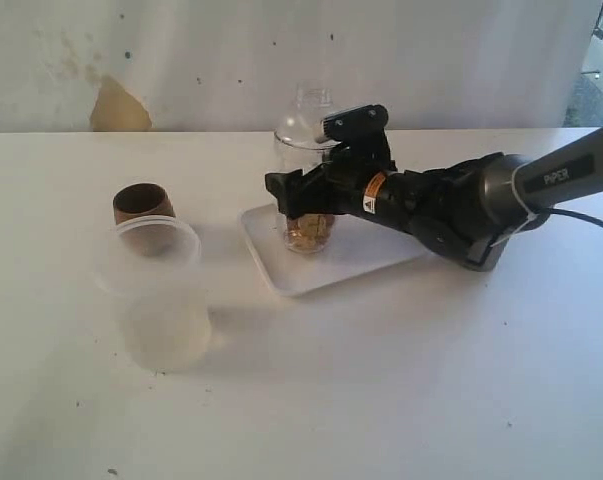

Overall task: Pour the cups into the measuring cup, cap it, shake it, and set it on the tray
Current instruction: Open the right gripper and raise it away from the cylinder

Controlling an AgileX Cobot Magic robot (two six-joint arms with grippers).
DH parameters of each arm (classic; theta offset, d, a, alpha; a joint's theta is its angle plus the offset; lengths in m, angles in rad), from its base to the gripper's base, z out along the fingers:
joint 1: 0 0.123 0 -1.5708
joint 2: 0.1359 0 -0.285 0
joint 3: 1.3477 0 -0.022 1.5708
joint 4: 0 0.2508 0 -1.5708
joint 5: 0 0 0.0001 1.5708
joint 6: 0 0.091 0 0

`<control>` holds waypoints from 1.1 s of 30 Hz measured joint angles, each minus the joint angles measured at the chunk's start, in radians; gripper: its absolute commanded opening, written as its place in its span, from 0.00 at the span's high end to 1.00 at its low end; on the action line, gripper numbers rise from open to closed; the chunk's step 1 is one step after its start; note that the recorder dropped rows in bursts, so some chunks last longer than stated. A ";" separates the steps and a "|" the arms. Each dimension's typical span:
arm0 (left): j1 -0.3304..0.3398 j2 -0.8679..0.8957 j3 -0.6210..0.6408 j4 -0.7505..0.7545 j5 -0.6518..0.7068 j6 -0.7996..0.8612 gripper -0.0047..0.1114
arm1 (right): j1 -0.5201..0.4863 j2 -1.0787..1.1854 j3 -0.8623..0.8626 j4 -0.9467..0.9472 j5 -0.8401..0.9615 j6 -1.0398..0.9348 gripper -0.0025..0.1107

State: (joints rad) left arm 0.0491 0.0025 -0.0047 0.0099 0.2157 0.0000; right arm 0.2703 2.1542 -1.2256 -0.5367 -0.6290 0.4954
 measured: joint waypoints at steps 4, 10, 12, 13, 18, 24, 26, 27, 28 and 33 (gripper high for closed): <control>0.000 0.000 0.000 0.000 0.000 0.000 0.96 | 0.000 -0.002 0.000 0.003 0.035 0.024 0.05; 0.000 0.000 0.000 0.000 0.000 0.000 0.96 | 0.000 -0.036 0.000 0.001 0.051 0.026 0.05; 0.000 0.000 0.000 0.000 0.000 0.000 0.96 | 0.000 -0.068 0.000 0.001 0.051 0.026 0.05; 0.000 0.000 0.000 0.000 0.000 0.000 0.96 | 0.000 -0.079 0.000 0.001 0.051 0.026 0.05; 0.000 0.000 0.000 0.000 0.000 0.000 0.96 | 0.000 -0.123 0.000 0.001 0.051 0.026 0.05; 0.000 0.000 0.000 0.000 0.000 0.000 0.96 | 0.000 -0.216 0.000 0.001 0.098 0.014 0.05; 0.000 0.000 0.000 0.000 0.000 0.000 0.96 | 0.000 -0.263 0.000 0.001 0.150 0.014 0.06; 0.000 0.000 0.000 0.000 0.000 0.000 0.96 | 0.000 -0.291 0.000 0.001 0.180 0.012 0.06; 0.000 0.000 0.000 0.000 0.000 0.000 0.96 | 0.000 -0.322 0.000 0.001 0.207 0.012 0.08; 0.000 0.000 0.000 0.000 0.000 0.000 0.96 | 0.008 -0.478 0.000 -0.100 0.345 0.031 0.16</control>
State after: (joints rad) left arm 0.0491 0.0025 -0.0047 0.0099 0.2157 0.0000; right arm 0.2782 1.6759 -1.2260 -0.6362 -0.2839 0.5260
